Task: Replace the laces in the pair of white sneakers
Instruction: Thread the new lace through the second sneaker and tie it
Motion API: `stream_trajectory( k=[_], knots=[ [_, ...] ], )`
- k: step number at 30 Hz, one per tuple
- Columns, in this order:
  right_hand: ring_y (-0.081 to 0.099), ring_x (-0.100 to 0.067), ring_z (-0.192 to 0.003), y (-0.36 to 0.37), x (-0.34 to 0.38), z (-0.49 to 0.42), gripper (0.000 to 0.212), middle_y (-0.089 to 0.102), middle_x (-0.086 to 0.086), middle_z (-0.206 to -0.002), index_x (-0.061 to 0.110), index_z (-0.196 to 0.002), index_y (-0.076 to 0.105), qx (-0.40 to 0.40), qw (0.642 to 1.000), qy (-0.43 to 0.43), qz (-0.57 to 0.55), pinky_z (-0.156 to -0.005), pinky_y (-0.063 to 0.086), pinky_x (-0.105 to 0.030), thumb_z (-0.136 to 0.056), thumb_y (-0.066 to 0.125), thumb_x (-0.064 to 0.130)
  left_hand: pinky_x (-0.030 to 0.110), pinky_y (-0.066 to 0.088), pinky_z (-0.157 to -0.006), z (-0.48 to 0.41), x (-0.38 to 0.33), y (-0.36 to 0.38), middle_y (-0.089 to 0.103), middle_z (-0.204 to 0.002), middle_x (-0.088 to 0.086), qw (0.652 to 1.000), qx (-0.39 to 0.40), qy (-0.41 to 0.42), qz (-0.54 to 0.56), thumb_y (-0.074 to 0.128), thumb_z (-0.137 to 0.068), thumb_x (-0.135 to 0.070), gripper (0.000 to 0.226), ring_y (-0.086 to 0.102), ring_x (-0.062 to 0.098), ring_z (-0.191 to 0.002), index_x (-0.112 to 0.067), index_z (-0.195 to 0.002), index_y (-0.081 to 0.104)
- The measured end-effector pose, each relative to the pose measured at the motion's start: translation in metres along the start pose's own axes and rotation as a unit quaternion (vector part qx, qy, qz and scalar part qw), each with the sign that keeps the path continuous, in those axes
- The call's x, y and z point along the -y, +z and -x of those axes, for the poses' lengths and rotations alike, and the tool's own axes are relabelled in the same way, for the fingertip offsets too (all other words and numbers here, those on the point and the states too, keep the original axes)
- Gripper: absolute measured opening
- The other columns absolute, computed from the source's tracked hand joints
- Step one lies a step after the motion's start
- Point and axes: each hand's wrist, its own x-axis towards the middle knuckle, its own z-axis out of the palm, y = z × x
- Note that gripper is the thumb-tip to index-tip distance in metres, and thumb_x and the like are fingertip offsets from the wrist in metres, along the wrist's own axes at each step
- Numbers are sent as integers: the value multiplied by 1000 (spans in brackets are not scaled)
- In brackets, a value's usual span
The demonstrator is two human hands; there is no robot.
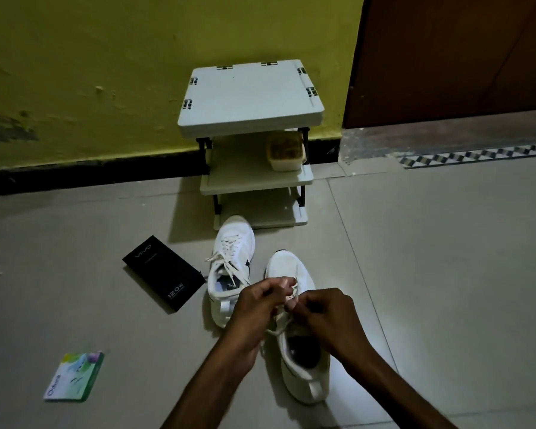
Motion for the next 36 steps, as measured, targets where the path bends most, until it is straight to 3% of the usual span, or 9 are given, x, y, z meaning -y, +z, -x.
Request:
stream_trajectory(
  k=[4,6,8,13,18,22,27,34,36],
  knots=[
    [42,-7,-47,3,0,2,35,53,-8,-52,6,-59,61,1,1000,-15,17,-54,35,-26,-85,68,27,22,50,-77,-2,3,0,70,-74,5,995,4,58,-81,66,-90,-21,15,66,14,-81,-11,-87,77],
    [44,-9,-47,3,1,2,33,53,-5,-51,10,-57,62,12,999,-21,33,-55,37,-28,-85,68,26,27,50,-77,-4,1,1,71,-80,17,994,3,68,-91,68,-88,-19,14,64,18,-77,-9,-86,77],
    [49,-9,-49,0,5,3,32,55,2,-50,17,-57,64,27,998,-30,52,-58,41,-28,-85,68,31,29,51,-81,-7,0,0,74,-91,13,992,-7,82,-92,68,-89,-18,12,68,21,-86,-10,-87,76],
    [60,-9,-81,-10,0,13,13,65,8,-90,30,-96,70,-42,982,-61,175,-70,45,-22,-88,63,38,27,52,-67,-10,-2,-4,70,-79,10,990,-36,95,-100,62,-92,-10,8,65,13,-69,-11,-92,70],
    [58,-14,-81,-3,-17,11,20,60,6,-91,26,-96,64,-16,962,-56,266,-60,34,-18,-87,57,43,12,43,-62,-18,14,-5,65,-65,-16,935,-60,148,-316,68,-88,-18,10,58,-4,-62,-19,-79,73],
    [64,-11,-69,-3,-28,3,20,68,3,-77,21,-84,69,-39,978,-23,205,-67,51,-28,-85,62,41,22,47,-74,-15,23,-3,69,-80,-8,892,-68,190,-404,68,-84,-16,8,60,2,-77,-19,-78,72],
    [63,3,-68,-16,-34,-6,16,68,13,-72,31,-69,68,-7,994,49,95,-66,50,-20,-79,73,41,24,45,-75,-13,20,1,65,-87,-5,851,-66,240,-462,67,-83,-17,5,60,10,-84,-18,-81,71],
    [68,-15,-67,-20,-34,-10,12,70,7,-65,28,-66,72,11,992,128,-13,-74,58,-42,-57,68,36,32,42,-87,-13,22,19,55,-109,0,765,-18,242,-597,52,-95,-30,22,51,18,-105,-17,-99,69],
    [68,-17,-68,-19,-35,-11,12,71,6,-67,31,-67,73,18,990,135,-29,-74,58,-45,-57,71,37,33,41,-88,-15,28,21,53,-111,2,770,-31,233,-593,50,-96,-30,23,50,19,-107,-15,-101,67]
  ],
)
